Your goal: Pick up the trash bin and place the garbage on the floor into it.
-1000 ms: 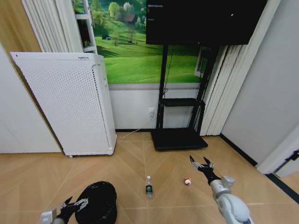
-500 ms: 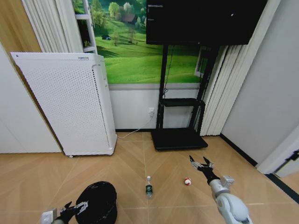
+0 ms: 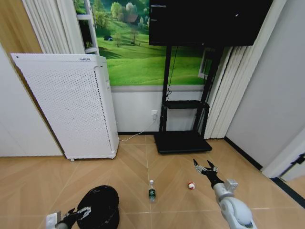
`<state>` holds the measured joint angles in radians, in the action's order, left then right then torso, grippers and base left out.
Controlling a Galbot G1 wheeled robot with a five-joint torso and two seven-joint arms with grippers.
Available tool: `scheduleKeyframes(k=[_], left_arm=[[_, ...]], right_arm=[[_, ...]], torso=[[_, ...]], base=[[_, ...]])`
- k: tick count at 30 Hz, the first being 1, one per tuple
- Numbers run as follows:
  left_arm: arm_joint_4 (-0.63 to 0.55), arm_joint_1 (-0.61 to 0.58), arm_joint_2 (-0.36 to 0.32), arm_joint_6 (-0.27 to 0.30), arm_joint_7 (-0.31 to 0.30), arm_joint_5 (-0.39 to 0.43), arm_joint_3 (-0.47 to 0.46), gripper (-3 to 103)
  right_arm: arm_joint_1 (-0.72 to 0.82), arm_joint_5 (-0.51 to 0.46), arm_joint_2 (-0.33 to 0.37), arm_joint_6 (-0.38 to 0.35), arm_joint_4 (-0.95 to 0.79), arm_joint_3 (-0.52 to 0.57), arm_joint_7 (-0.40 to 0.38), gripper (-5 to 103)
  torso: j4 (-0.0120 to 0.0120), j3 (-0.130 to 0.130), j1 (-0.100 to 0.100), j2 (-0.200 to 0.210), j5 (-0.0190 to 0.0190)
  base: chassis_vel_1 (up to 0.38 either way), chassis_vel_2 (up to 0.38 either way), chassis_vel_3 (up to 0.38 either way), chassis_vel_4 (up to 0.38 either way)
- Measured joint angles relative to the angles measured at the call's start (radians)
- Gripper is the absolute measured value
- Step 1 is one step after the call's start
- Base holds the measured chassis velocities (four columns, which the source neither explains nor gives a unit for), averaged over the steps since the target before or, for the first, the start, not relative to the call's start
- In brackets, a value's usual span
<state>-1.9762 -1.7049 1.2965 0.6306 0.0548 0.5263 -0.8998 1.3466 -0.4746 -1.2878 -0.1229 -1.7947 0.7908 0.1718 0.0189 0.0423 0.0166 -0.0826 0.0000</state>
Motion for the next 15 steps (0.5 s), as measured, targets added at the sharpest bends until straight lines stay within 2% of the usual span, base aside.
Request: scheduleKeyframes(k=[3, 5, 7, 8, 11, 13, 14, 15], left_arm=[[0.005, 0.0, 0.004, -0.001, 0.001, 0.0, 0.0, 102], [0.006, -0.003, 0.007, -0.001, 0.003, 0.0, 0.001, 100], [0.007, -0.007, 0.009, -0.001, 0.007, 0.0, 0.003, 90], [0.007, -0.007, 0.009, -0.001, 0.007, 0.0, 0.003, 90], [0.009, -0.003, 0.01, -0.001, 0.012, 0.001, 0.005, 74], [0.01, -0.001, 0.01, 0.0, 0.013, 0.003, 0.005, 74], [0.011, 0.002, 0.01, 0.002, 0.017, 0.008, 0.006, 64], [0.011, 0.002, 0.01, 0.002, 0.017, 0.008, 0.006, 64]], right_arm=[[0.001, -0.001, 0.0, 0.0, 0.0, -0.002, -0.001, 100], [0.001, -0.002, 0.0, 0.0, 0.0, -0.004, -0.001, 100], [0.001, -0.002, 0.001, 0.0, 0.0, -0.006, -0.001, 100], [0.001, -0.002, 0.001, 0.0, 0.0, -0.006, -0.001, 100], [-0.004, -0.006, 0.002, 0.0, 0.0, -0.007, -0.002, 100], [-0.004, -0.006, 0.002, 0.0, 0.0, -0.007, -0.002, 100], [-0.005, -0.007, 0.003, 0.002, -0.001, -0.007, -0.001, 100], [-0.005, -0.007, 0.003, 0.002, -0.001, -0.007, -0.001, 100]], torso=[[0.0, 0.0, 0.0, 0.0, 0.0], [0.0, 0.0, 0.0, 0.0, 0.0], [0.0, 0.0, 0.0, 0.0, 0.0], [0.0, 0.0, 0.0, 0.0, 0.0], [0.0, 0.0, 0.0, 0.0, 0.0], [0.0, 0.0, 0.0, 0.0, 0.0], [0.0, 0.0, 0.0, 0.0, 0.0], [0.0, 0.0, 0.0, 0.0, 0.0]], base=[[0.0, 0.0, 0.0, 0.0], [0.0, 0.0, 0.0, 0.0], [0.0, 0.0, 0.0, 0.0], [0.0, 0.0, 0.0, 0.0], [0.0, 0.0, 0.0, 0.0], [0.0, 0.0, 0.0, 0.0], [0.0, 0.0, 0.0, 0.0], [0.0, 0.0, 0.0, 0.0]])
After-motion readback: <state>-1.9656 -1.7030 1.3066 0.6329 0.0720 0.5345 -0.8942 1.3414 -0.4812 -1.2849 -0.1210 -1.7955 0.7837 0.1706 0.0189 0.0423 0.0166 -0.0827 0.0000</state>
